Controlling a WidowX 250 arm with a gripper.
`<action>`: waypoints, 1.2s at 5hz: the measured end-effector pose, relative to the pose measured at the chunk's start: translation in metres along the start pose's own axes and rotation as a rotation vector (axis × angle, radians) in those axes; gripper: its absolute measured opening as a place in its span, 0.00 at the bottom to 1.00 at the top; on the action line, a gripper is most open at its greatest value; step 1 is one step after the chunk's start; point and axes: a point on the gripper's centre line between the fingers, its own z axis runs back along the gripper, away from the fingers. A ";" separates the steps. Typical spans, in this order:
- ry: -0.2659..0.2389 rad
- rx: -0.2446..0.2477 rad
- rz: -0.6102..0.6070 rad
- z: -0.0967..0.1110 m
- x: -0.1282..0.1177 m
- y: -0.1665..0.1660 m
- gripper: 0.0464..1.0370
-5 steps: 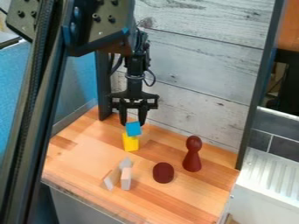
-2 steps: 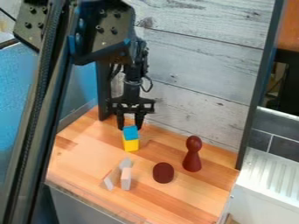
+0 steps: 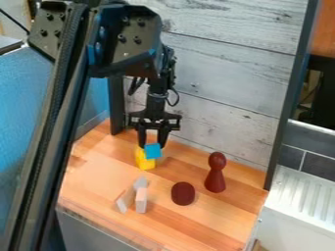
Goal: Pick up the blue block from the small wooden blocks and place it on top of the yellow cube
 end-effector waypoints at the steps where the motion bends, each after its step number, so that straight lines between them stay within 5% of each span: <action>1: -0.001 -0.002 0.000 0.000 0.000 0.000 0.48; 6: 0.032 -0.039 0.030 0.005 0.003 0.010 0.48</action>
